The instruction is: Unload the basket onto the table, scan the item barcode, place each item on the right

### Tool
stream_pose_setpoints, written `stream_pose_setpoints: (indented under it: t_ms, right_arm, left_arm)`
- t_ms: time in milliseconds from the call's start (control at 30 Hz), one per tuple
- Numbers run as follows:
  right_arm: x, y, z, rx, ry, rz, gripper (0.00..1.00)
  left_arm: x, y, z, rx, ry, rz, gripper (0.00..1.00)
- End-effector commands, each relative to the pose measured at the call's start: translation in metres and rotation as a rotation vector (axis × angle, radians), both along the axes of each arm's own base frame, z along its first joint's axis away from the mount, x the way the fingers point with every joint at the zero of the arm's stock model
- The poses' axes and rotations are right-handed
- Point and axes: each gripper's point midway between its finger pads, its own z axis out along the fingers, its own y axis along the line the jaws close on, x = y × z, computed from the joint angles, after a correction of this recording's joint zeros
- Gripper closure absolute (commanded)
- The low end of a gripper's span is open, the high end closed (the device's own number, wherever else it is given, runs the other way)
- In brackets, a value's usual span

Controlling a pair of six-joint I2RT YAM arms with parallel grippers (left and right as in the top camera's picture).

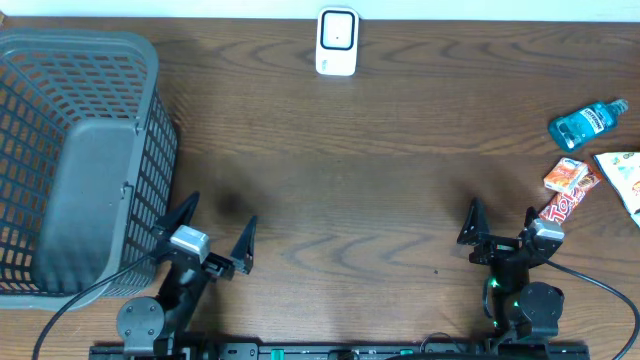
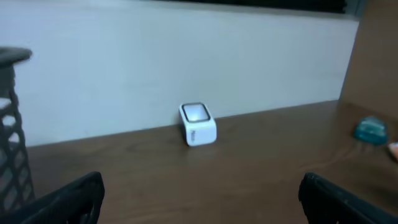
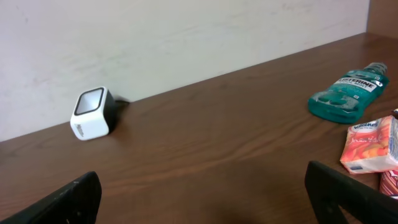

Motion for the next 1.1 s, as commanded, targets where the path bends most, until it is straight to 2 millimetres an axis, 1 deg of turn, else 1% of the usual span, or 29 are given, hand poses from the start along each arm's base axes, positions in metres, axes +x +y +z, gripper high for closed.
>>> stream_pose_setpoints:
  t_ms: [0,167,300,367,500,667,900,967,1067]
  right_arm:
    - [0.0,0.002,0.0,-0.014,-0.003,0.007,0.01]
    - [0.0,0.002,0.0,-0.014,-0.003,0.007,0.01]
    - [0.0,0.002,0.0,-0.014,-0.003,0.007,0.01]
    - [0.0,0.002,0.0,-0.014,-0.003,0.007,0.01]
    - [0.0,0.002,0.0,-0.014,-0.003,0.007,0.01]
    - [0.0,0.002,0.0,-0.014,-0.003,0.007,0.01]
    - [0.0,0.002,0.0,-0.014,-0.003,0.007,0.01]
    - [0.0,0.002,0.0,-0.014,-0.003,0.007,0.01]
    - [0.0,0.002,0.0,-0.014,-0.003,0.007,0.01]
  left_arm:
    - [0.004,0.0,-0.011,0.048,-0.036,0.004,0.0]
    - [0.008,0.001,-0.016,0.046,-0.075,0.015,0.0]
    - [0.013,0.008,-0.031,0.042,-0.032,0.058,0.0]
    - [0.017,0.015,-0.036,0.041,-0.006,0.101,0.0]
    - [0.021,0.027,-0.057,0.045,0.081,0.175,0.0]
    - [0.019,0.03,-0.084,0.055,0.196,0.19,0.0]
    - [0.021,0.036,-0.085,0.055,0.198,0.223,0.0]
    - [0.021,0.036,-0.085,0.039,0.204,0.226,0.0]
    - [0.022,0.042,-0.086,-0.018,0.225,0.261,0.0]
